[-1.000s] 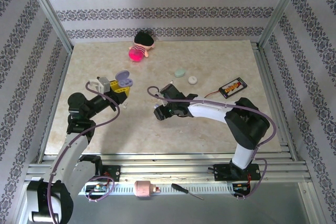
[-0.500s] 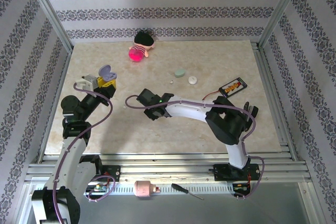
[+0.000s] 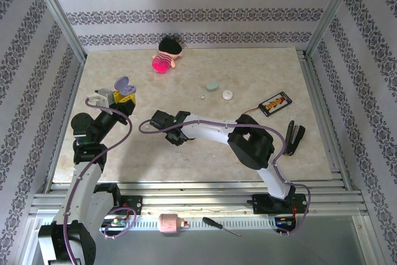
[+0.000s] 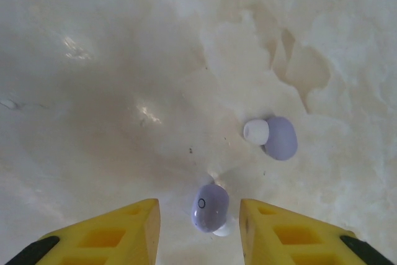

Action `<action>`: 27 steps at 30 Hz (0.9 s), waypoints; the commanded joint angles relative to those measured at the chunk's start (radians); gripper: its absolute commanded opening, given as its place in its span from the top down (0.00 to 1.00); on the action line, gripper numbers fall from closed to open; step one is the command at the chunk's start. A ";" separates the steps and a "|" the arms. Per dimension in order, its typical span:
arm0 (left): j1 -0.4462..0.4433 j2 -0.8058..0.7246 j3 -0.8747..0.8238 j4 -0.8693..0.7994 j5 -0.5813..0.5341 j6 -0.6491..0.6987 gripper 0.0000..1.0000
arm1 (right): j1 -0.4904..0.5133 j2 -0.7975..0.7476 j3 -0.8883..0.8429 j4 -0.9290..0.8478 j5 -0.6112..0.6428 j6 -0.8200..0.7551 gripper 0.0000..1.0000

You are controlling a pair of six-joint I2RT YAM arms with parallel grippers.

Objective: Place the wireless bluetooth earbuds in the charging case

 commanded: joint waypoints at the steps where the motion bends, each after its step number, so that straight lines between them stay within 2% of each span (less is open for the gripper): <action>1: 0.017 -0.011 0.023 0.000 0.009 -0.007 0.77 | 0.006 0.023 0.037 -0.058 0.036 0.018 0.63; 15: 0.017 -0.011 0.019 0.010 0.023 -0.007 0.77 | 0.006 0.066 0.076 -0.093 0.052 0.011 0.69; 27: 0.017 -0.013 0.015 0.014 0.030 -0.007 0.77 | 0.003 0.090 0.084 -0.116 0.068 0.012 0.70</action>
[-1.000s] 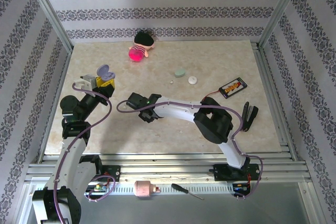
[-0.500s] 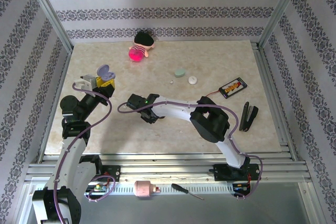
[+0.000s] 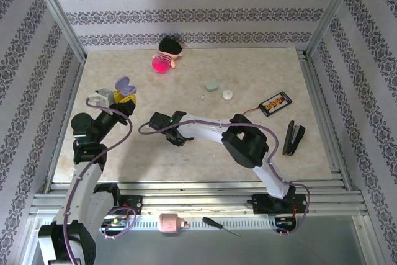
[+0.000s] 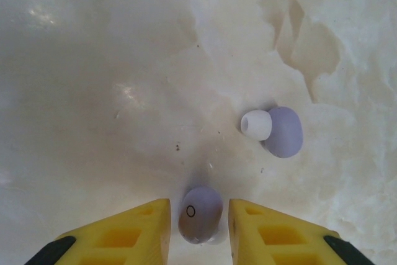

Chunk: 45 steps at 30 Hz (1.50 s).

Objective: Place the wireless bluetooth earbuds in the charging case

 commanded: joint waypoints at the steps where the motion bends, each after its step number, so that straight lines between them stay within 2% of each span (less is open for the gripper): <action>1: 0.017 -0.012 0.013 0.016 0.020 -0.007 0.77 | 0.003 0.023 0.025 -0.034 0.024 0.014 0.70; 14: 0.017 -0.009 0.010 0.026 0.036 -0.012 0.77 | -0.015 0.037 0.043 -0.032 0.023 0.017 0.80; 18: 0.017 -0.006 0.002 0.045 0.054 -0.009 0.77 | -0.021 -0.007 0.013 -0.008 0.003 0.016 0.81; 21: 0.017 0.004 -0.004 0.072 0.078 -0.006 0.77 | -0.039 -0.078 -0.033 0.029 -0.058 0.042 0.81; 26: 0.014 0.044 -0.015 0.166 0.122 -0.047 0.77 | -0.099 -0.248 -0.145 0.120 -0.217 0.102 0.81; 29: 0.011 0.075 -0.016 0.221 0.162 -0.078 0.77 | -0.160 -0.351 -0.216 0.184 -0.353 0.136 0.81; 35: -0.025 0.116 -0.008 0.275 0.214 -0.104 0.77 | -0.309 -0.544 -0.338 0.346 -0.729 0.238 0.81; 41: -0.071 0.126 -0.004 0.268 0.238 -0.092 0.77 | -0.414 -0.638 -0.384 0.475 -1.015 0.376 0.81; 45: -0.102 0.127 0.001 0.245 0.247 -0.074 0.77 | -0.455 -0.667 -0.428 0.615 -1.146 0.505 0.81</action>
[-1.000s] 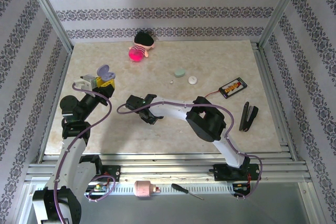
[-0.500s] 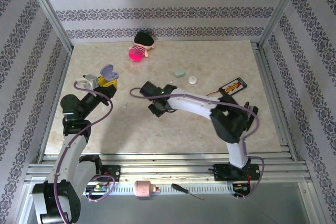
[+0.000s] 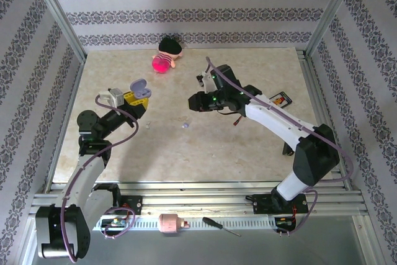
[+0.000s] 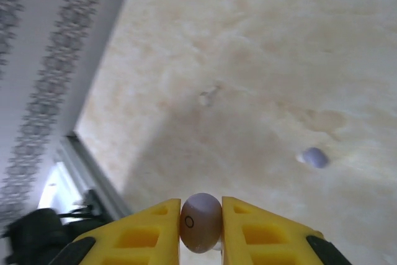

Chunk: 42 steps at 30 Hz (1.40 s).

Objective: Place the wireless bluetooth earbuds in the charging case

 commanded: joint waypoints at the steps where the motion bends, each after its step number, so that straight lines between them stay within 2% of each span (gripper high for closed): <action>1: -0.032 -0.001 0.011 0.030 0.035 0.013 0.77 | -0.030 -0.039 -0.048 0.189 -0.223 0.168 0.81; 5: -0.059 0.000 0.023 -0.010 0.048 0.046 0.77 | -0.058 -0.044 -0.091 0.351 -0.358 0.264 0.80; 10: -0.093 0.013 0.033 -0.002 0.091 0.052 0.77 | -0.066 -0.065 -0.088 0.346 -0.434 0.158 0.78; 14: -0.120 0.026 0.044 -0.001 0.131 0.053 0.77 | -0.068 -0.075 -0.080 0.395 -0.502 0.177 0.78; 20: -0.146 0.044 0.054 -0.006 0.147 0.056 0.76 | -0.058 -0.077 -0.045 0.383 -0.511 0.186 0.79; 23: -0.151 0.055 0.058 -0.008 0.146 0.055 0.76 | -0.060 -0.067 -0.022 0.347 -0.443 0.260 0.85; 25: -0.152 0.061 0.060 -0.009 0.140 0.058 0.76 | -0.062 -0.067 -0.018 0.326 -0.343 0.339 0.87; 31: -0.157 0.067 0.063 -0.006 0.136 0.062 0.76 | -0.061 -0.081 -0.035 0.281 -0.193 0.445 0.87; 36: -0.169 0.067 0.056 -0.014 0.132 0.068 0.76 | -0.091 -0.102 -0.048 0.252 -0.160 0.489 0.86; 42: -0.181 0.080 0.060 -0.032 0.132 0.087 0.76 | -0.115 -0.129 -0.081 0.242 -0.035 0.564 0.85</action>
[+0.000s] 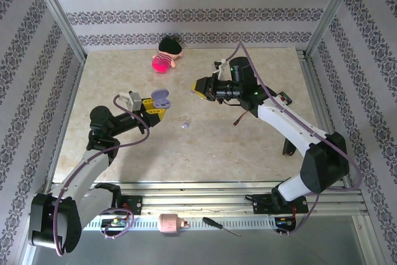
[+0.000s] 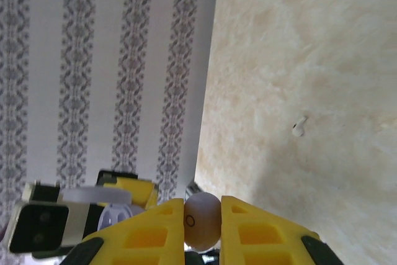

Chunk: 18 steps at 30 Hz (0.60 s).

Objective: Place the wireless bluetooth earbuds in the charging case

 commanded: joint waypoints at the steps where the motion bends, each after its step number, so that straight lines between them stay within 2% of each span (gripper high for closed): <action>1: -0.017 0.006 0.030 -0.013 0.009 0.039 0.76 | -0.011 -0.030 -0.006 -0.019 0.084 0.061 0.85; 8: -0.041 0.046 0.033 0.029 -0.040 0.064 0.76 | -0.008 -0.030 -0.004 0.001 0.097 0.104 0.85; 18: -0.102 0.108 0.026 0.128 -0.092 0.065 0.76 | -0.031 -0.055 -0.031 0.026 0.052 0.189 0.84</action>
